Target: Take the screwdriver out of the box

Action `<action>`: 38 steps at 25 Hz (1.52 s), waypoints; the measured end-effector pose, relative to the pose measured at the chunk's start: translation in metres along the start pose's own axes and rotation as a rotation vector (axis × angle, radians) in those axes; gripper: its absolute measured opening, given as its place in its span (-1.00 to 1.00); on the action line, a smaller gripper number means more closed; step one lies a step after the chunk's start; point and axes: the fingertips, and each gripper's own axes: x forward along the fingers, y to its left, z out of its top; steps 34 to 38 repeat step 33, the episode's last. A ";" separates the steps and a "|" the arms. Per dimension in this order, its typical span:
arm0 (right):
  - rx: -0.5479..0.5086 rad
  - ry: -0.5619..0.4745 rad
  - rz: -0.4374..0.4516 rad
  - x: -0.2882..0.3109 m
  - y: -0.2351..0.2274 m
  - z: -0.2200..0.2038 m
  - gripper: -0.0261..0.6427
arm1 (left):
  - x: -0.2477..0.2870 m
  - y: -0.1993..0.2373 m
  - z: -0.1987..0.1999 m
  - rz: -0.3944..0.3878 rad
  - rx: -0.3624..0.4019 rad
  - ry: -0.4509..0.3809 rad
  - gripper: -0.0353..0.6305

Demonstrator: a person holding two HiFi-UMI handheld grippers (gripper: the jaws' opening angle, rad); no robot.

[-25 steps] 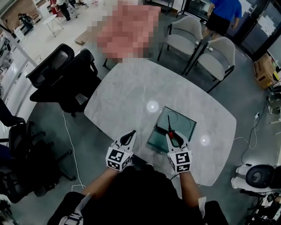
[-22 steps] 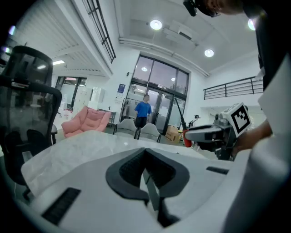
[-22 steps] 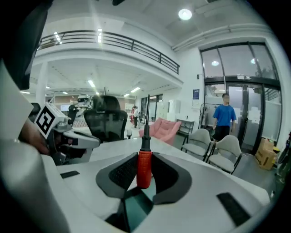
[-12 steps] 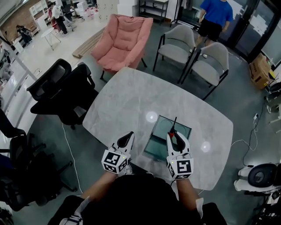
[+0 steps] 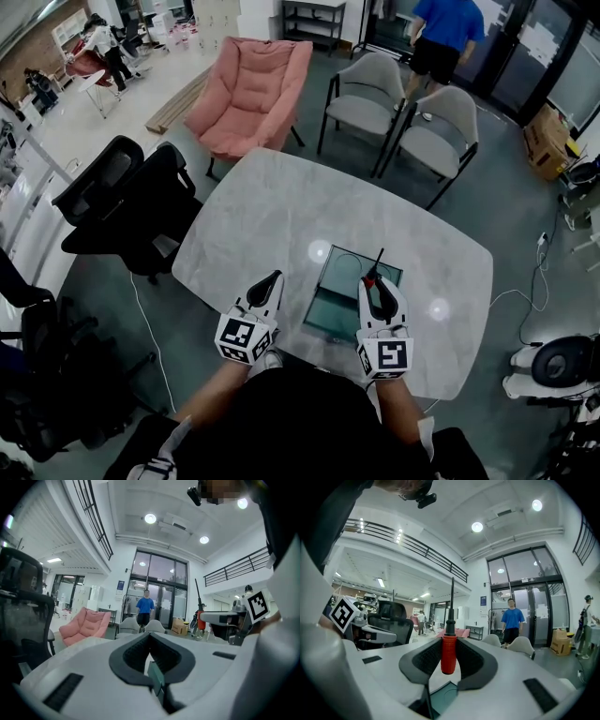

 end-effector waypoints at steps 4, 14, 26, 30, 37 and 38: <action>-0.009 0.006 -0.012 -0.002 -0.006 -0.001 -0.59 | 0.005 -0.009 0.001 -0.017 0.012 0.000 -0.88; -0.018 0.023 -0.025 -0.002 -0.011 -0.011 -0.59 | 0.006 -0.012 -0.001 -0.026 0.015 0.009 -0.88; -0.016 -0.025 -0.032 -0.003 -0.005 0.006 -0.59 | 0.003 -0.008 0.000 -0.027 0.028 -0.001 -0.88; -0.006 -0.030 -0.030 -0.003 -0.004 0.010 -0.59 | 0.003 -0.008 -0.002 -0.024 0.031 0.001 -0.88; -0.005 -0.035 -0.028 -0.002 -0.002 0.014 -0.59 | 0.002 -0.008 -0.006 -0.022 0.038 0.009 -0.88; -0.005 -0.035 -0.028 -0.002 -0.002 0.014 -0.59 | 0.002 -0.008 -0.006 -0.022 0.038 0.009 -0.88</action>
